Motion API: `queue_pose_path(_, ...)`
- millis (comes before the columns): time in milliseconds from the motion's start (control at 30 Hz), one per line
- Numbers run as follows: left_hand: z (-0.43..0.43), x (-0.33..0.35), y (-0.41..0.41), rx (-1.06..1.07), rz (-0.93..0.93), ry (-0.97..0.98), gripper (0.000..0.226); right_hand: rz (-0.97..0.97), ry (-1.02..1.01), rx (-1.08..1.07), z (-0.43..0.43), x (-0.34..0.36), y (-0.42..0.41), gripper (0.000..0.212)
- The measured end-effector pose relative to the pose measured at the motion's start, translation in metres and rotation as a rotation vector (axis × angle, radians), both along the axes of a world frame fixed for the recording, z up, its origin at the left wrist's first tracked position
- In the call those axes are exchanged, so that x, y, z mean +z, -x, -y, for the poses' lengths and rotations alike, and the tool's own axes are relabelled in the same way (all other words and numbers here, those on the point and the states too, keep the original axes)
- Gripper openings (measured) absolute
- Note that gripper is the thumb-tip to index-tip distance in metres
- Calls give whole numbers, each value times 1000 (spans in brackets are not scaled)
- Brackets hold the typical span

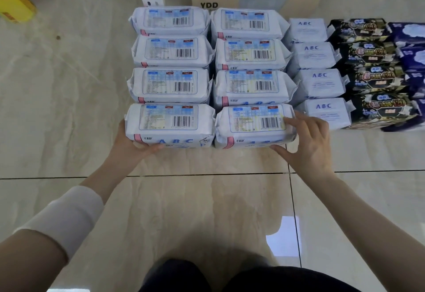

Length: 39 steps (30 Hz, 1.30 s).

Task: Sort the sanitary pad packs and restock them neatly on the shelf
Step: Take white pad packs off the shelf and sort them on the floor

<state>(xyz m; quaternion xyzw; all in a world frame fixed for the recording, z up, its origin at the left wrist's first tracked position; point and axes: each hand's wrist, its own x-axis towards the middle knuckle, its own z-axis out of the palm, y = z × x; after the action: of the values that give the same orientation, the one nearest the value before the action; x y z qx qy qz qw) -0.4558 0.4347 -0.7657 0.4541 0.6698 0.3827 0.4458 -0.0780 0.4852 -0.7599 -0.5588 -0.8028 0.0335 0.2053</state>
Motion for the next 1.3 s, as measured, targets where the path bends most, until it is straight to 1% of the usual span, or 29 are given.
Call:
queue_pose_path(67,7,2,-1,55,-13,-20,86,-2,13,-16,0,6,1,67)
queue_pose_path(167,16,5,6,94,-47,16,113,-6,4,-22,2,16,4,71)
queue_pose_path(233,18,15,7,50,-88,-7,118,-9,-2,-18,3,24,7,70)
queue_pose_path(367,14,37,8,57,-174,-43,108,-23,-5,-3,1,38,12,68)
queue_pose_path(467,6,55,12,-2,-261,-57,101,-27,-16,33,-2,52,15,68)
queue_pose_path(700,-1,82,16,-79,-340,-83,98,-64,104,22,-5,73,17,79)
queue_pose_path(800,2,78,19,-103,-297,-43,103,-27,150,22,-6,65,6,88)
queue_pose_path(933,9,55,22,-97,-190,51,118,140,238,-56,-11,48,-5,105)
queue_pose_path(1033,9,34,21,-76,-116,75,121,217,293,-82,-17,44,0,113)
queue_pose_path(1133,5,18,21,-70,-54,19,113,212,356,-121,-19,41,9,116)
queue_pose_path(1200,3,8,22,-85,-67,-43,102,208,380,-140,-18,38,14,117)
queue_pose_path(1267,0,6,19,-64,-81,-68,90,173,364,-168,-18,34,15,118)
queue_pose_path(1300,-1,7,16,-57,-61,-75,88,156,354,-177,-17,32,16,118)
